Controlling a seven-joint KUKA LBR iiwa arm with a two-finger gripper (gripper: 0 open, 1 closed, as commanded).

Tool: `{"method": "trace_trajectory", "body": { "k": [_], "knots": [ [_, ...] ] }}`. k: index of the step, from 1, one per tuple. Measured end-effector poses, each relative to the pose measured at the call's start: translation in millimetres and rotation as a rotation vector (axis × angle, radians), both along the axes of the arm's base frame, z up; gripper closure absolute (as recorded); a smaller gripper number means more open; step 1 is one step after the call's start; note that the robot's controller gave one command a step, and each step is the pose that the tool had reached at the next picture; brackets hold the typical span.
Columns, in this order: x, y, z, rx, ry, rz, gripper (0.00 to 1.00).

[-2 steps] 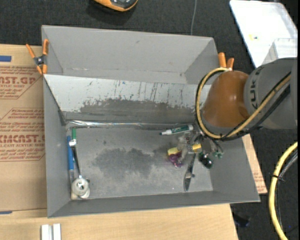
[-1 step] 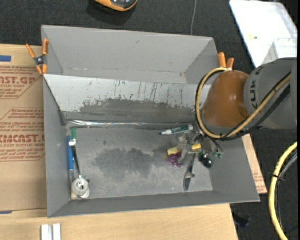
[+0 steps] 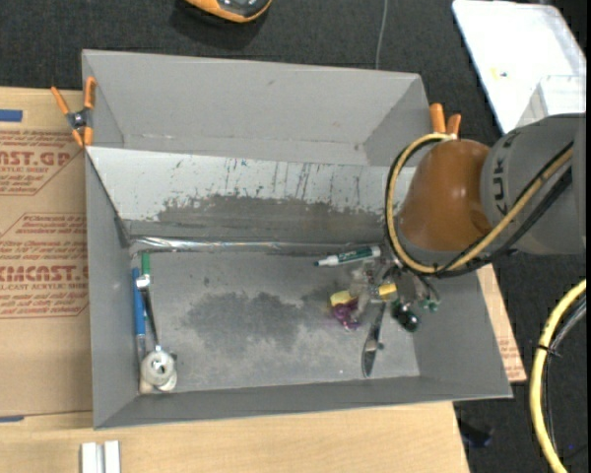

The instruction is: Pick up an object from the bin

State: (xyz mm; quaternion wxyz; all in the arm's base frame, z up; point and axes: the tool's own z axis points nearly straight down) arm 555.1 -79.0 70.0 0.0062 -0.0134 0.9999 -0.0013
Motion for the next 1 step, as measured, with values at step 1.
{"method": "trace_trajectory", "body": {
  "k": [1],
  "knots": [
    [25.1, -30.3, 56.1, -0.003, -0.002, 0.260, 1.00]
  ]
}}
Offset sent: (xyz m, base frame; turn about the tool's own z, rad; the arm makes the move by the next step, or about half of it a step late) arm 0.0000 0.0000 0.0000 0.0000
